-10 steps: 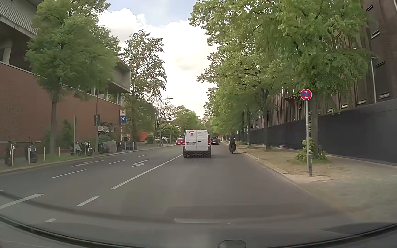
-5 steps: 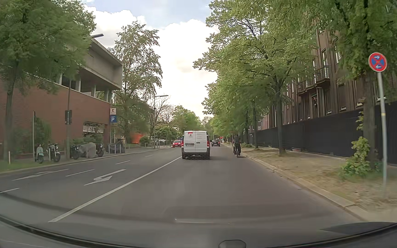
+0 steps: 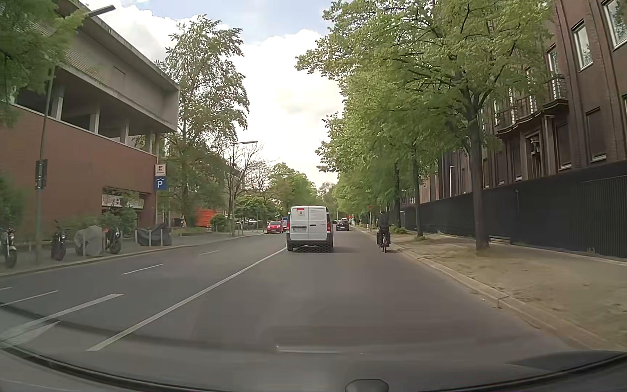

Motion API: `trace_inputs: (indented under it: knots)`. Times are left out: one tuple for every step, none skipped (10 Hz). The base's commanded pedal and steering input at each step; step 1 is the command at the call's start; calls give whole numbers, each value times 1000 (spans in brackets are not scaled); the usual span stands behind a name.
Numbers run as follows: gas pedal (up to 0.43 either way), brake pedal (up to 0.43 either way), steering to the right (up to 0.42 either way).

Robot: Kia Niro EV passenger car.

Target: Follow the waypoints while adhering to traffic rules and regulations

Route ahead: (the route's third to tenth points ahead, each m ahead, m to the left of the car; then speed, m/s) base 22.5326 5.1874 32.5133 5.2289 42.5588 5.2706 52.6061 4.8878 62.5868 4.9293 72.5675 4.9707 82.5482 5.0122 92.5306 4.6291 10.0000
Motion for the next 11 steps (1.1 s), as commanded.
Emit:
trace_inputs:
  knots:
    - [87, 18, -1]
    - [87, 24, -1]
    - [87, 18, -1]
    - [87, 18, -1]
    - [87, 18, -2]
    - [87, 18, -2]
    - [87, 24, -5]
    - [87, 18, -11]
    - [87, 24, -16]
    - [87, 18, -19]
    - [87, 18, -21]
